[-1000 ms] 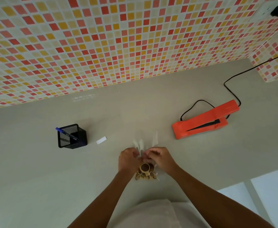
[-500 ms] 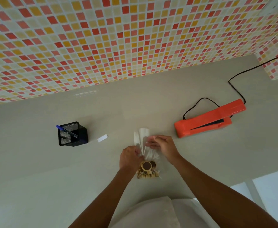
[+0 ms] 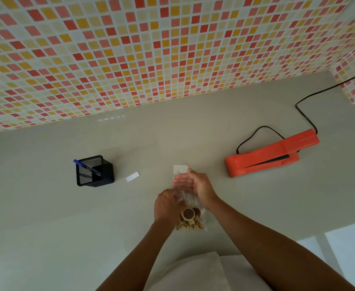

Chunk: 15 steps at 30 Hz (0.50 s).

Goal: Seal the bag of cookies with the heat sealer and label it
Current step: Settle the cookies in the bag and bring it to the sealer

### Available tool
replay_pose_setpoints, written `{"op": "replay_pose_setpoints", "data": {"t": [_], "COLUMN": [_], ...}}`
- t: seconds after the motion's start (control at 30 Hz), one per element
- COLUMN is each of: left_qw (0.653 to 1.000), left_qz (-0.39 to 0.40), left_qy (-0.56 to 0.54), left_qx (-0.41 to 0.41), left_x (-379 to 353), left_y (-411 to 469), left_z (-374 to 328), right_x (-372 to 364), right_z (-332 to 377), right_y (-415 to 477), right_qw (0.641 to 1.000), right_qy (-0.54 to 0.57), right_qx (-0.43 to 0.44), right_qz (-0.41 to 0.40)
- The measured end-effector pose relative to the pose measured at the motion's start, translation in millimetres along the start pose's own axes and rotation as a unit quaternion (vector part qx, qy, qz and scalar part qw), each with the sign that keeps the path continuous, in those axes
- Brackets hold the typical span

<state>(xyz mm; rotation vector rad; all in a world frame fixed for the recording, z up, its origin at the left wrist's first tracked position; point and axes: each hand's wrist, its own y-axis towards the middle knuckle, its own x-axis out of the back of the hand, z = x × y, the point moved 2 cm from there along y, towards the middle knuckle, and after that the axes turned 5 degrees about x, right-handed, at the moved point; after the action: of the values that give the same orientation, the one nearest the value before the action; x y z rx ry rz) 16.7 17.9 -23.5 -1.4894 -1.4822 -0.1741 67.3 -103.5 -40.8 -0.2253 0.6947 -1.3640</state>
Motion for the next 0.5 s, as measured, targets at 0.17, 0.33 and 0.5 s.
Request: {"op": "replay_pose_setpoints", "data": {"t": [0.17, 0.33, 0.5], "left_qw": [1.000, 1.000, 0.999], "left_qz": [-0.009, -0.025, -0.033], "left_qy": [0.000, 0.002, 0.018], "left_qx": [-0.008, -0.012, -0.026], "left_x": [-1.5, -2.0, -1.7], "left_y": [-4.7, -9.0, -11.7], "left_z": [4.0, 6.2, 6.6], "right_x": [2.2, 13.2, 17.3], "right_z": [-2.9, 14.4, 16.9], "right_y": [8.6, 28.6, 35.9], "right_qw": [1.000, 0.999, 0.986], "right_qy": [-0.024, -0.025, -0.022], "right_qx": [-0.020, 0.007, 0.123], "right_qz": [0.004, -0.035, -0.107]}}
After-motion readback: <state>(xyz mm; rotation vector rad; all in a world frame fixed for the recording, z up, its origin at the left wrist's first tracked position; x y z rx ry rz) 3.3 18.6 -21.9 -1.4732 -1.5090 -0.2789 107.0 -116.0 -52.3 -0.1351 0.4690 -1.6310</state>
